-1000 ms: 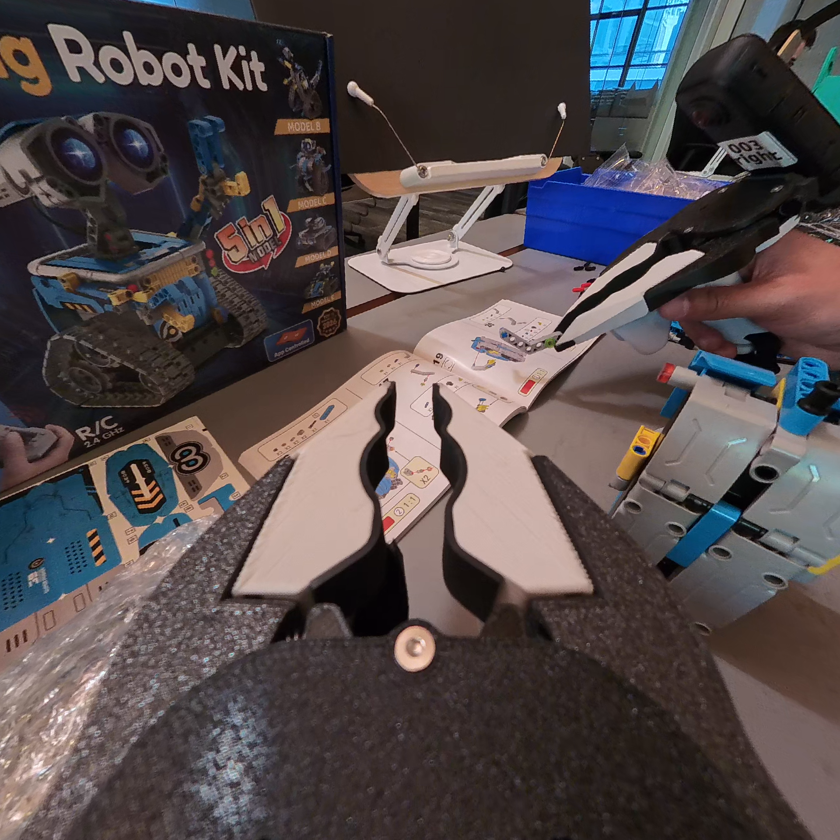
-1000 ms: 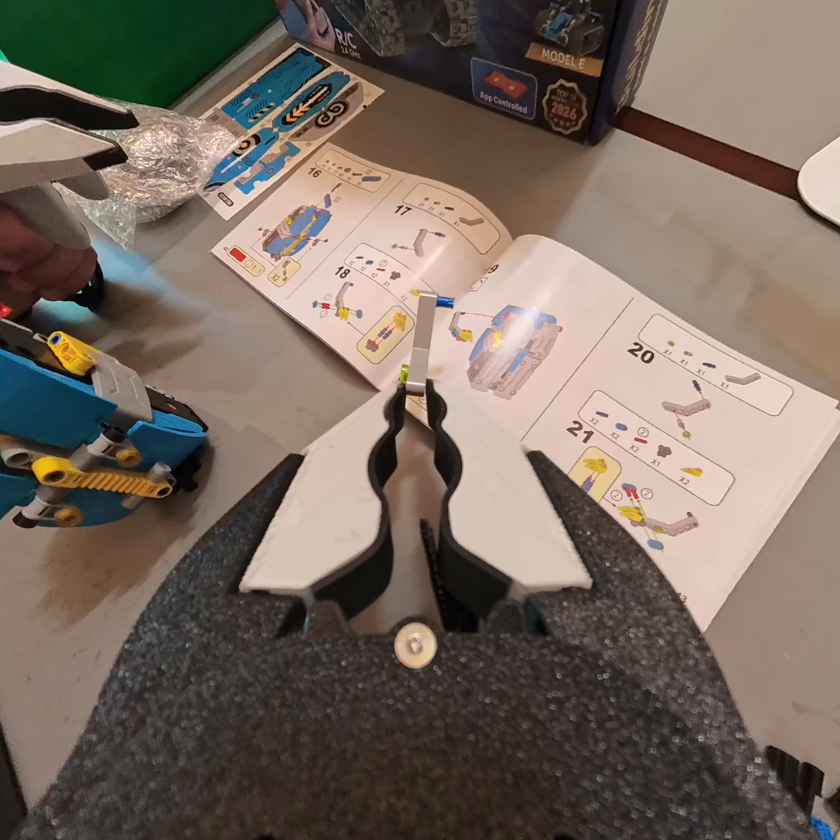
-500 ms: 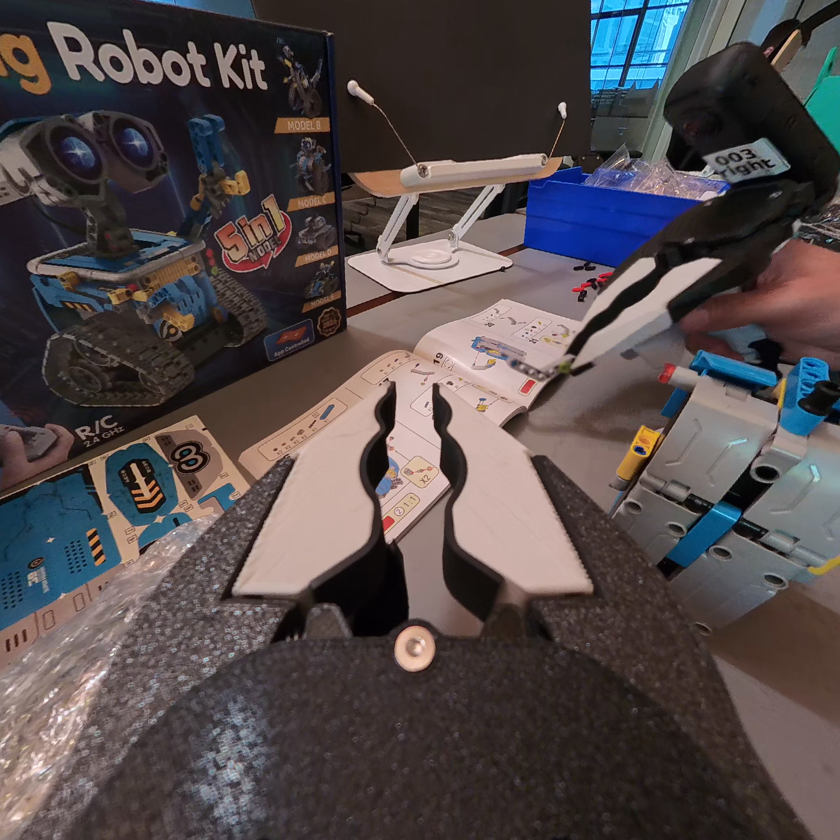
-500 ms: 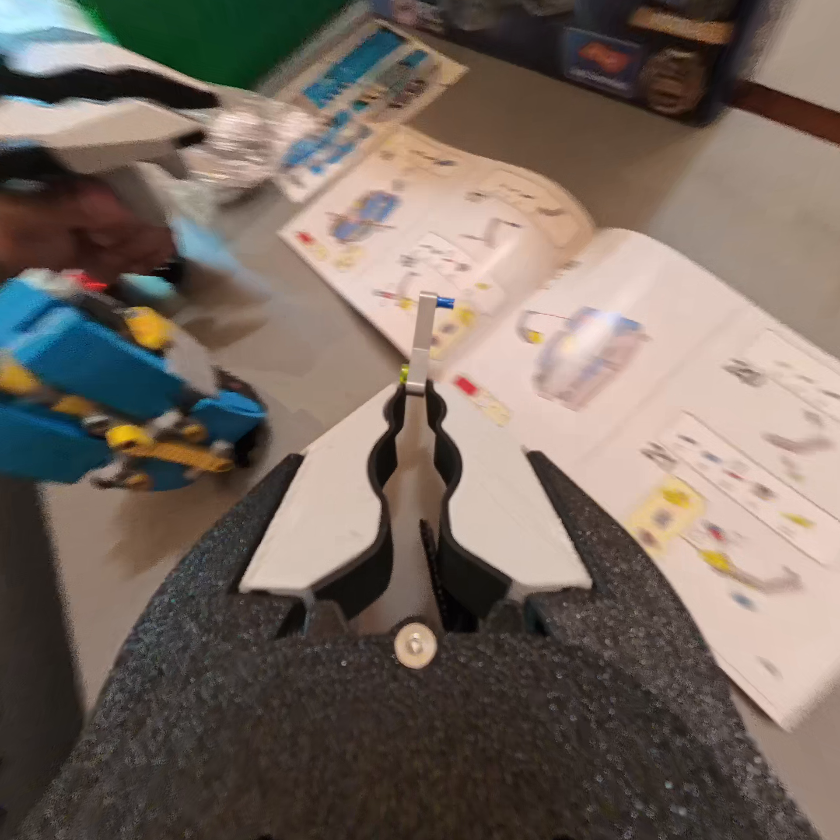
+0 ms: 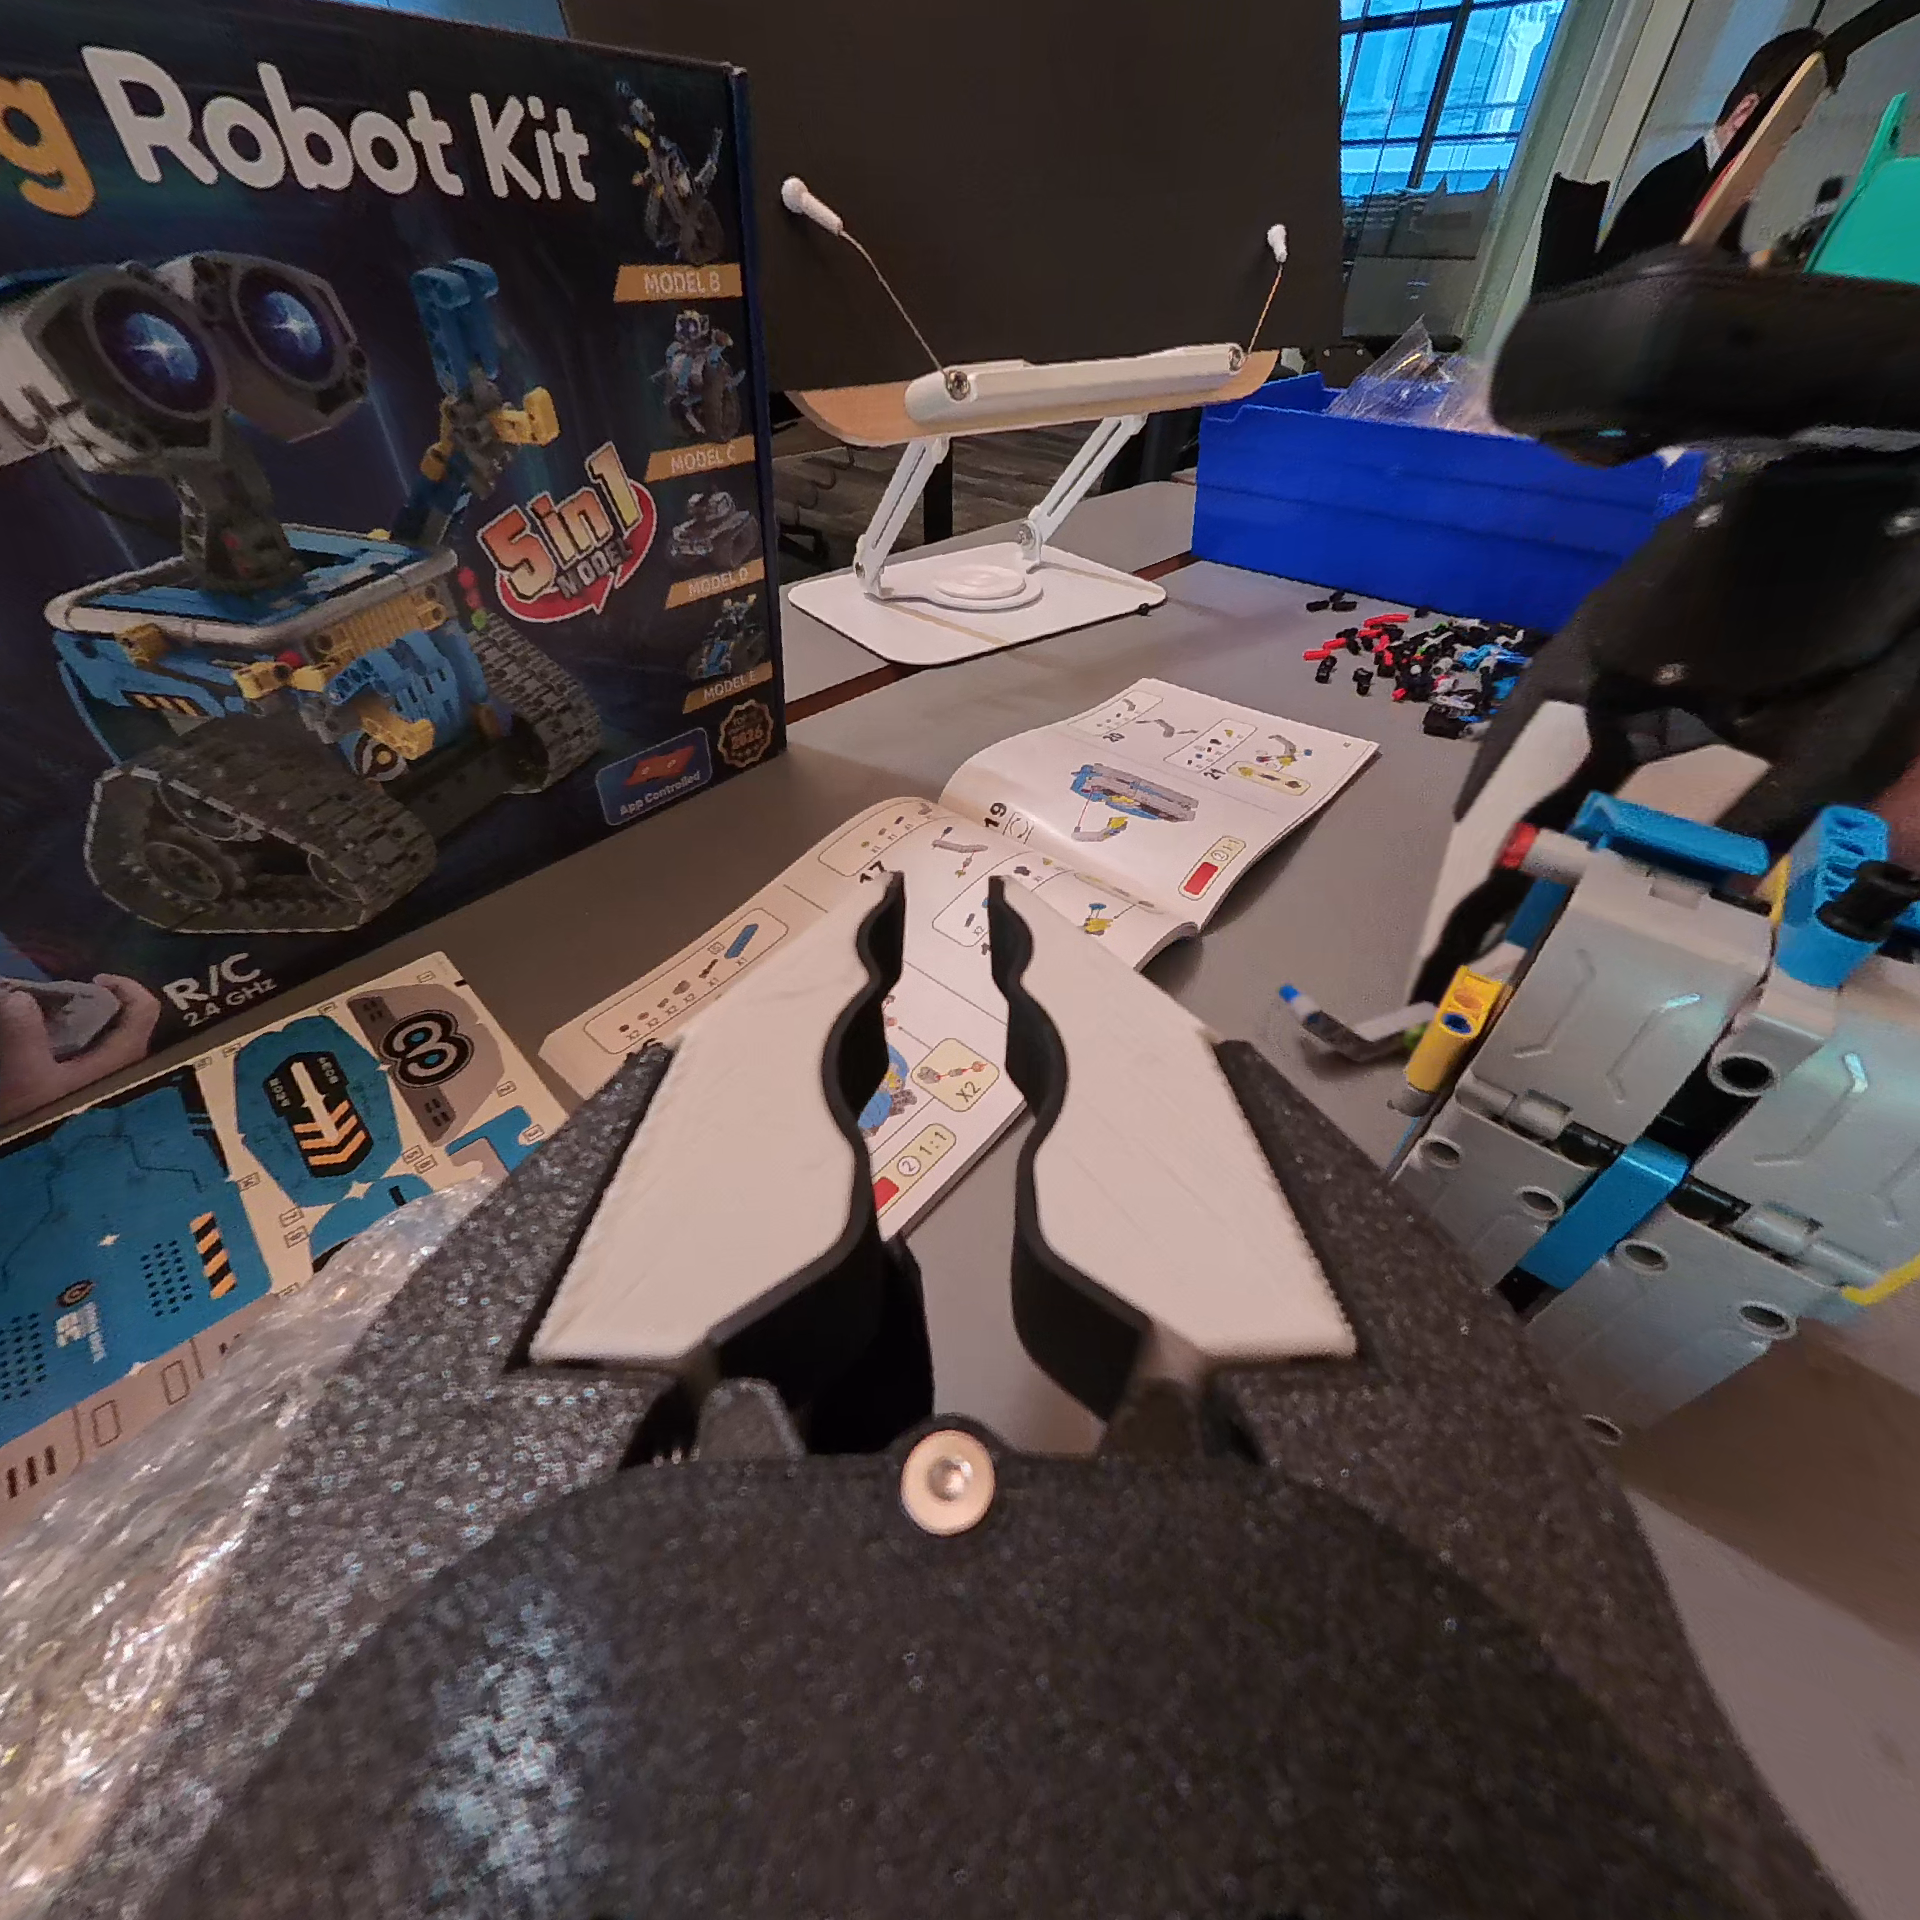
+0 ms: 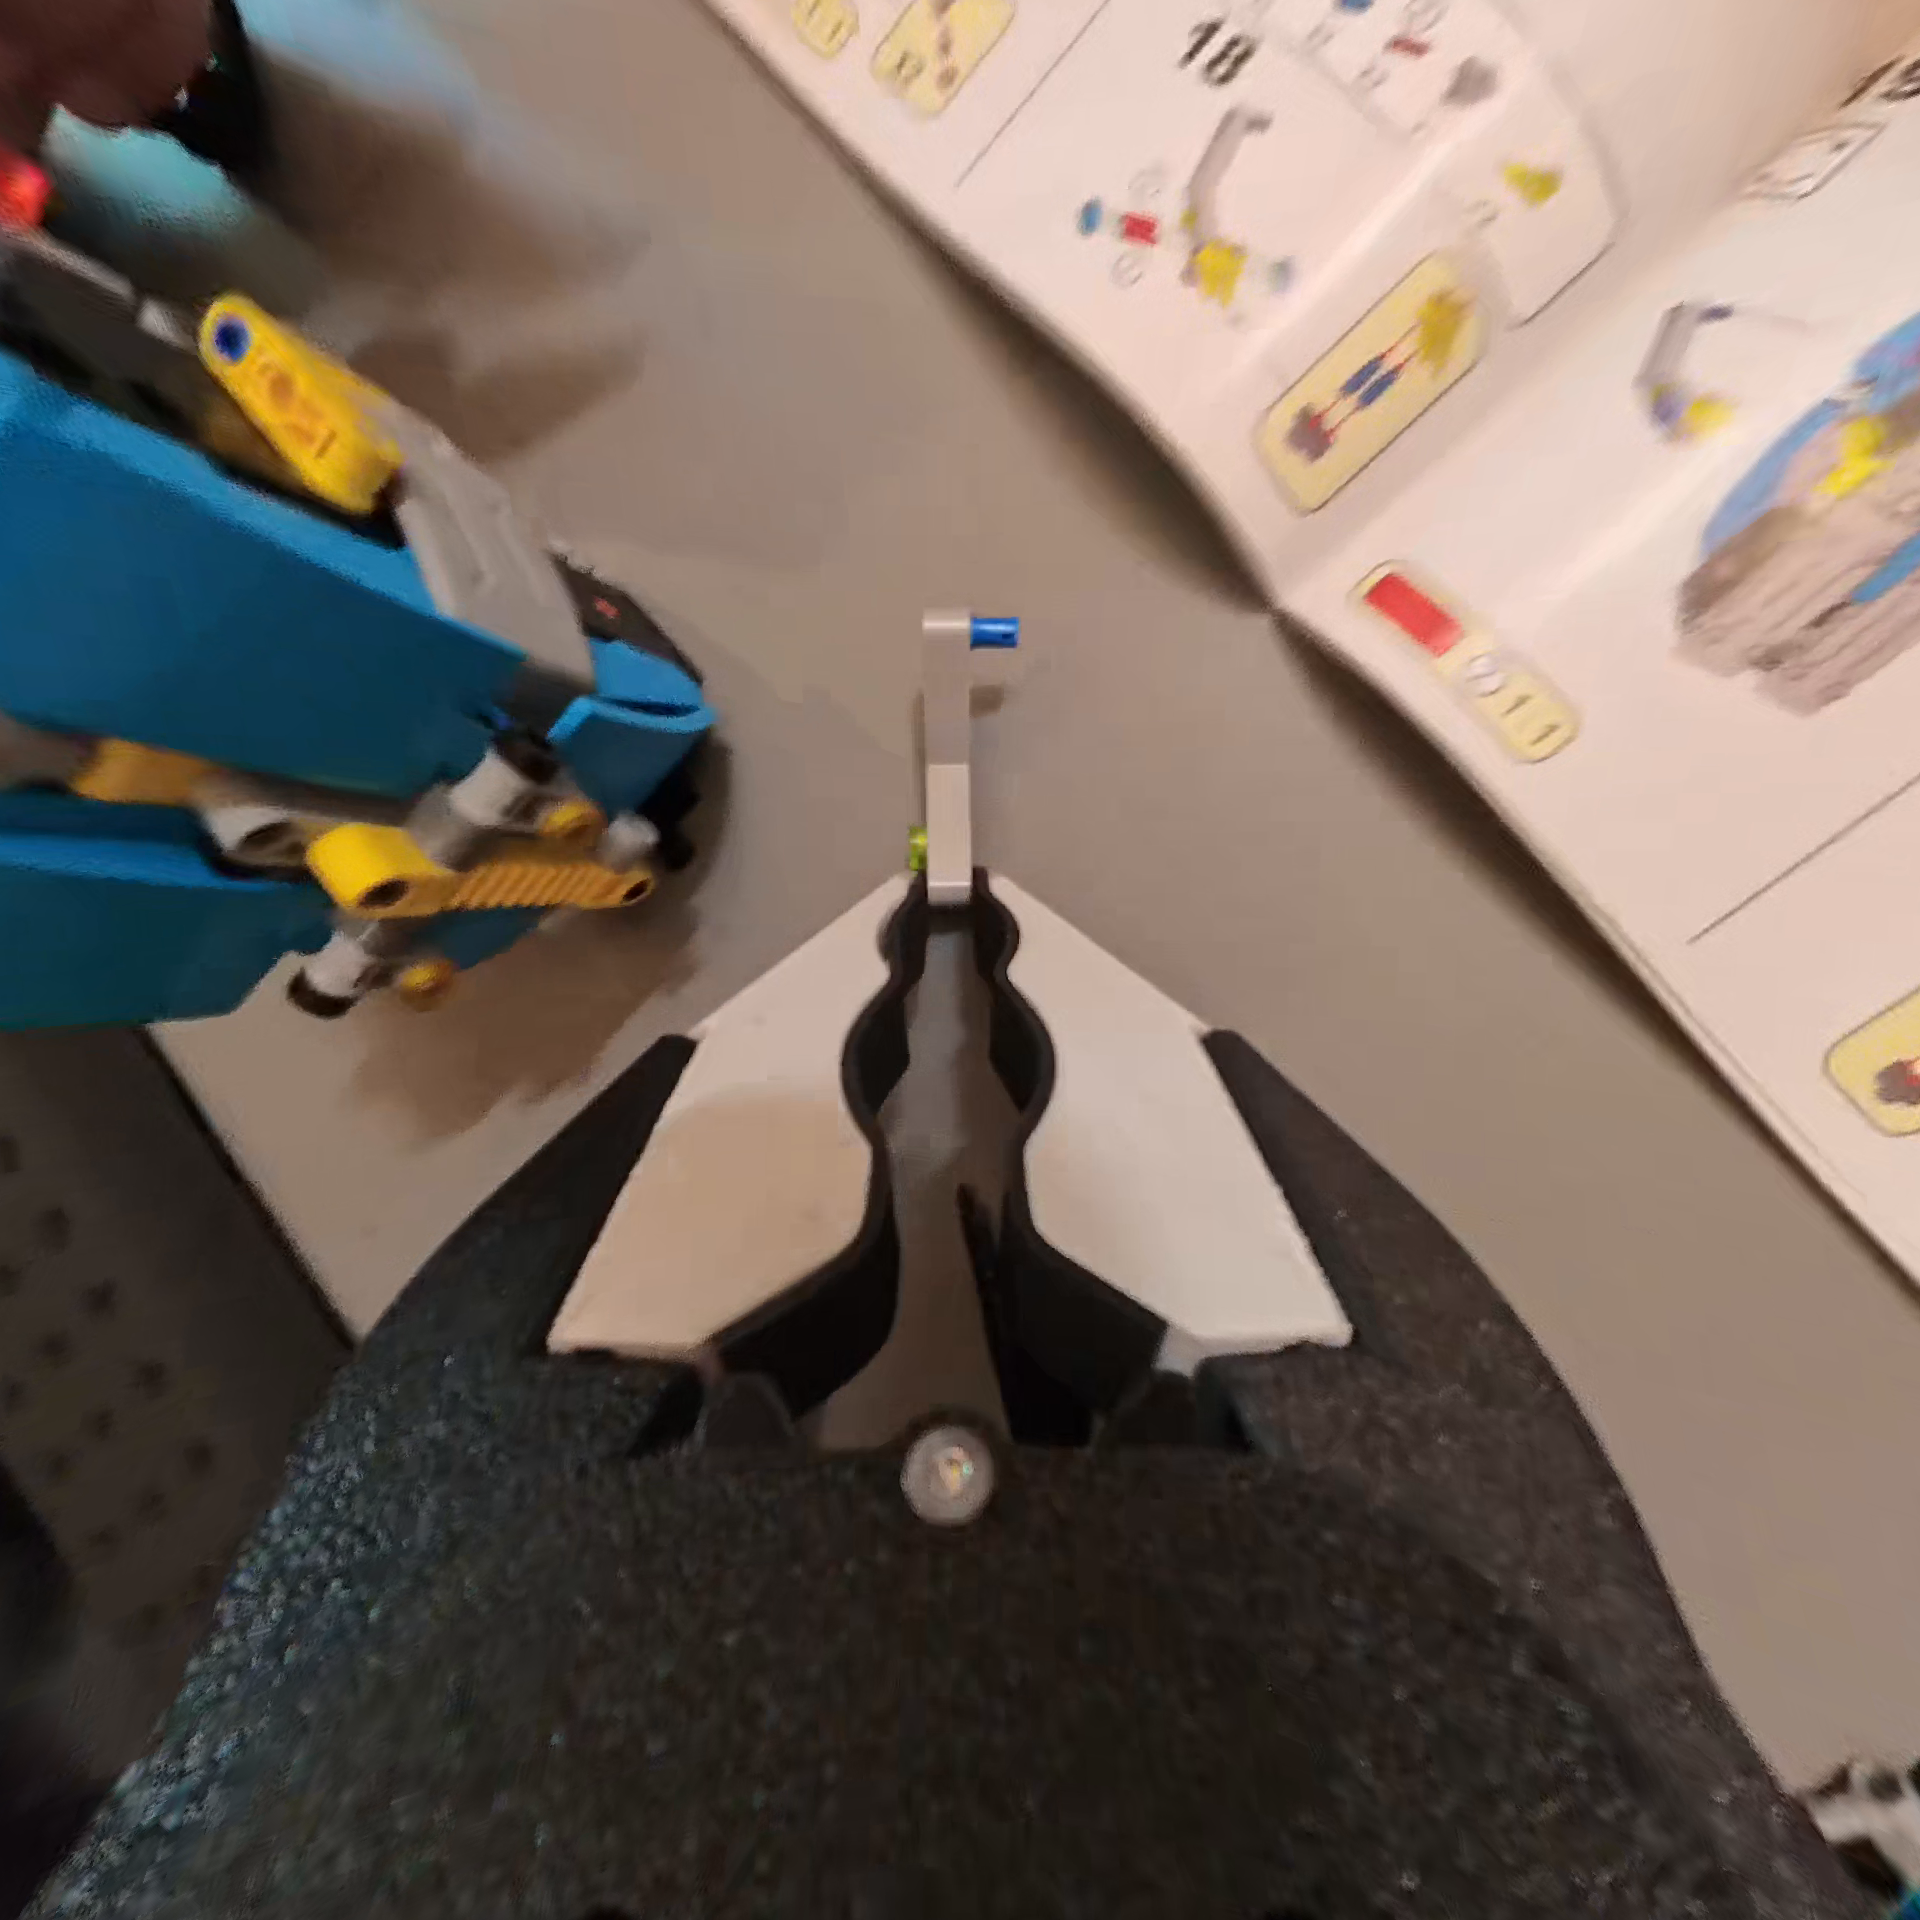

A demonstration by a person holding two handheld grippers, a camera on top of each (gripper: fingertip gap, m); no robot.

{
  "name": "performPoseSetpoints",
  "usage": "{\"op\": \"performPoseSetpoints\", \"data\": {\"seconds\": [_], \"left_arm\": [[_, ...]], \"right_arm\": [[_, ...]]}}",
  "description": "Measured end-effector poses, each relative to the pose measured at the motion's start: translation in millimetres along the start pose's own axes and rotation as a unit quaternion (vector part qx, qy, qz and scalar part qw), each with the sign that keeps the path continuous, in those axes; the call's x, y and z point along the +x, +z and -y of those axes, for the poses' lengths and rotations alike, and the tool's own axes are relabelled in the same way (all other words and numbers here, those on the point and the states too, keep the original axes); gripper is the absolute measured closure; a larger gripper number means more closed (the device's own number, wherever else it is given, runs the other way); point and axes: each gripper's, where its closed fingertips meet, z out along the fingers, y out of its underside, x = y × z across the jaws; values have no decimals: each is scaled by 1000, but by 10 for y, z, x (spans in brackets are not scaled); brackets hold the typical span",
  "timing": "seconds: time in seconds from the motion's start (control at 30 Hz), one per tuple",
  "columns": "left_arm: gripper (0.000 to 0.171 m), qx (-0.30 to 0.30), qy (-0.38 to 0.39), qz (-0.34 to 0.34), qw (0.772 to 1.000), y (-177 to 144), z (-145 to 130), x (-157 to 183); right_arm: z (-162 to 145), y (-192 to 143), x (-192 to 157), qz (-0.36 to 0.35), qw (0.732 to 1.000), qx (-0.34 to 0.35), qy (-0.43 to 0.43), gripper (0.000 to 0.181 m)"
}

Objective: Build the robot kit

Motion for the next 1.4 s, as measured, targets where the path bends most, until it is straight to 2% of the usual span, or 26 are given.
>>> {"op": "performPoseSetpoints", "data": {"seconds": [0.13, 0.23, 0.33, 0.4, 0.47, 0.57, 0.63, 0.7, 0.73, 0.83, 0.97, 1.0, 1.03, 1.1, 1.3, 1.4], "left_arm": [[156, -3, -4, -1, 1000, 7, -11, -8], [156, -6, -5, -2, 1000, 15, -21, -10], [156, -7, -6, -10, 1000, 19, -21, 4], [156, 1, -1, -45, 999, 11, 8, 102], [154, 15, 0, -120, 993, -47, 87, 316], [128, 7, -37, -288, 957, -300, 231, 740], [92, -14, -54, -336, 940, -447, 294, 829], [75, -44, -46, -368, 928, -580, 249, 907], [73, -66, -39, -379, 922, -622, 180, 957], [73, -133, 3, -389, 912, -626, -132, 1149], [80, -196, 64, -345, 916, -439, -501, 1259], [83, -195, 68, -333, 920, -386, -517, 1250], [97, -191, 65, -326, 924, -348, -515, 1242], [103, -197, 55, -340, 918, -372, -527, 1249], [104, -200, 68, -356, 910, -573, -427, 932], [104, -207, 37, -382, 900, -834, -352, 707]], "right_arm": [[-110, -29, -103, -13, 999, -28, -34, 168], [-201, -79, -274, 47, 997, -50, -27, 147], [-284, -161, -378, 106, 992, -68, -26, 146], [-241, -242, -354, 136, 989, -49, -14, 144], [-125, -355, -290, 158, 987, -9, -9, 141], [100, -570, -382, 208, 973, 77, -58, 127], [199, -688, -496, 219, 958, 130, -128, 120], [237, -746, -626, 221, 944, 159, -185, 117], [252, -756, -693, 224, 938, 169, -201, 116], [272, -603, -786, 218, 938, 165, -212, 99], [250, -268, -783, 178, 947, 138, -229, 93], [263, -225, -792, 170, 946, 142, -236, 93], [280, -203, -812, 168, 945, 147, -240, 96], [305, -187, -823, 158, 946, 149, -242, 110], [681, -149, -977, 117, 953, 198, -196, 111], [924, -67, -1202, 142, 952, 218, -159, 112]]}}
